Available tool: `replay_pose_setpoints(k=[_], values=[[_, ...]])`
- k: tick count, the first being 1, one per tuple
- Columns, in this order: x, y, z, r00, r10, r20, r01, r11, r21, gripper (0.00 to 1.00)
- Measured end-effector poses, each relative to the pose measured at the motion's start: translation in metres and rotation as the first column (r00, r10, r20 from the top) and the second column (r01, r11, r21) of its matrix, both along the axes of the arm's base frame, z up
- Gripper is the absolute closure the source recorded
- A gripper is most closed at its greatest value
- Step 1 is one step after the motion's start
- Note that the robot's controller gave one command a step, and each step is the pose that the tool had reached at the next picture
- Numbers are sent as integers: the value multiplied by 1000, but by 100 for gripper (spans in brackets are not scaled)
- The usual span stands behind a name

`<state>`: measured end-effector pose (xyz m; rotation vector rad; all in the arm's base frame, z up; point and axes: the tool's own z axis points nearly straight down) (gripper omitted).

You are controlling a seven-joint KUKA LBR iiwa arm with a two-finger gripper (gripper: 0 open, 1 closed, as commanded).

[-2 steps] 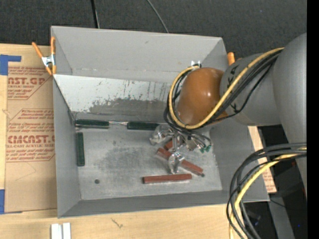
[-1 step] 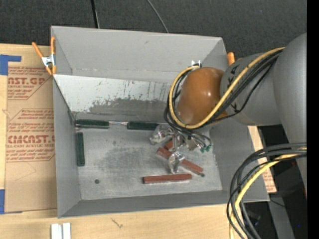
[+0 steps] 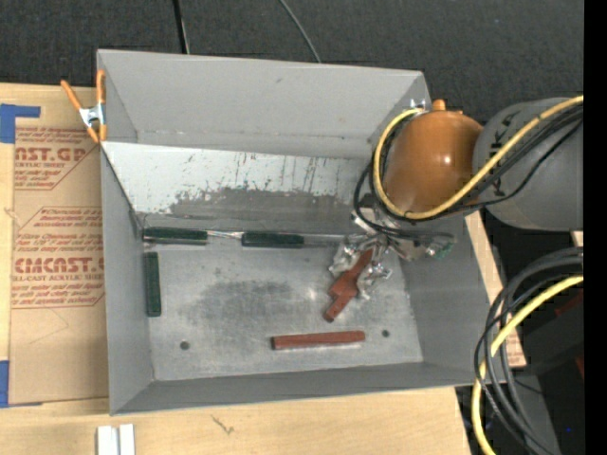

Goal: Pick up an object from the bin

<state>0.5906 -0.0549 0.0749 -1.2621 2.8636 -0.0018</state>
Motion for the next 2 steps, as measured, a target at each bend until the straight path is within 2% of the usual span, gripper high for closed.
replay_pose_setpoints(k=[1, 2], values=[[0, 0, 0, 1000, 0, 0, 0, 1000, 0, 100], [-30, -4, 152, 999, 37, -6, -37, 999, -3, 100]])
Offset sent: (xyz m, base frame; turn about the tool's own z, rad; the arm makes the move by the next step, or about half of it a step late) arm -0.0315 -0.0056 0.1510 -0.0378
